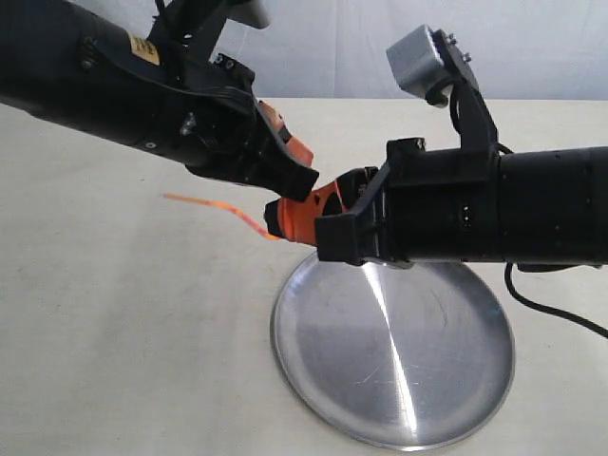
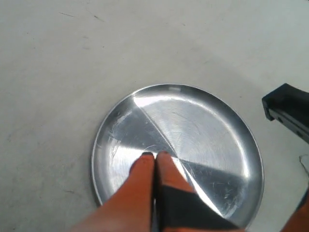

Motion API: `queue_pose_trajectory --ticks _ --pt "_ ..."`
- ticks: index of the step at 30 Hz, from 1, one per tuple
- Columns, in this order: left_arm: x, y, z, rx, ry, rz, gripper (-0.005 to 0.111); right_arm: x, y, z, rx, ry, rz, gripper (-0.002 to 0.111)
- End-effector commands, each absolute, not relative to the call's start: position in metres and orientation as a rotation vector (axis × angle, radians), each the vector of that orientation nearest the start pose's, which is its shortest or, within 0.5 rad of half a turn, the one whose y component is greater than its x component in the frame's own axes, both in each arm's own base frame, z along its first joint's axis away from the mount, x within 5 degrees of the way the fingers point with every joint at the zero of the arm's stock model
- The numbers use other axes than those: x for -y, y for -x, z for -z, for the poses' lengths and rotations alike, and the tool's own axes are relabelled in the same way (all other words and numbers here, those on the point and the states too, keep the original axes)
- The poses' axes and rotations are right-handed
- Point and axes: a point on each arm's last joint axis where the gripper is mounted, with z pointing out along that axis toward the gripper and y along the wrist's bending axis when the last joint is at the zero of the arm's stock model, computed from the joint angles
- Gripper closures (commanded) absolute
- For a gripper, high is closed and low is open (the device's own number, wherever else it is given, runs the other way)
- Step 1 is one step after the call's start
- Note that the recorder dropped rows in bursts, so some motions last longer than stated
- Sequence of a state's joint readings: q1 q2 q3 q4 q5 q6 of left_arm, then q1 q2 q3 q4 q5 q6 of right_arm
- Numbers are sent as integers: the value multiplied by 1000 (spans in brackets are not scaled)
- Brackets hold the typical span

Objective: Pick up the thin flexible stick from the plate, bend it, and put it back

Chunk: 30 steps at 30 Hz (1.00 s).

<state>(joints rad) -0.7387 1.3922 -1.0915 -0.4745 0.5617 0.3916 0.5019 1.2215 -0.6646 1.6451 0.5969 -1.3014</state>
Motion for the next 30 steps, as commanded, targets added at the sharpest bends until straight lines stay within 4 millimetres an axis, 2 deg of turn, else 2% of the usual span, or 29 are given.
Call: queue_pose_trajectory --ticks 1,5,11,14,16,19,21,25,27,30 --pt "219 -211 -316 -2167 -941 665 107 -161 -186 -280 -1996 604 -1110 109" --pt "200 -227 -315 -2203 -863 616 107 -160 -186 -277 -2014 636 -1067 109" --pt "147 -251 -306 -2395 -743 533 107 -154 -193 -272 -2082 542 -975 109" --pt "130 -250 -301 -2465 -849 506 105 -151 -195 -269 -2121 501 -924 109" --pt "129 -246 -299 -2456 -971 506 100 -150 -195 -268 -2134 491 -923 109" --pt "135 -240 -301 -2388 -1101 593 84 -151 -194 -268 -2147 471 -959 109" --pt "138 -238 -303 -2310 -1190 635 69 -153 -191 -269 -2159 471 -1002 109" --pt "138 -238 -303 -2283 -1234 617 40 -156 -186 -269 -2186 470 -1090 109" --pt "138 -238 -303 -2280 -1243 608 34 -156 -187 -269 -2195 436 -1089 109" --pt "139 -234 -302 -2275 -1308 620 34 -155 -189 -270 -2192 419 -1078 109"
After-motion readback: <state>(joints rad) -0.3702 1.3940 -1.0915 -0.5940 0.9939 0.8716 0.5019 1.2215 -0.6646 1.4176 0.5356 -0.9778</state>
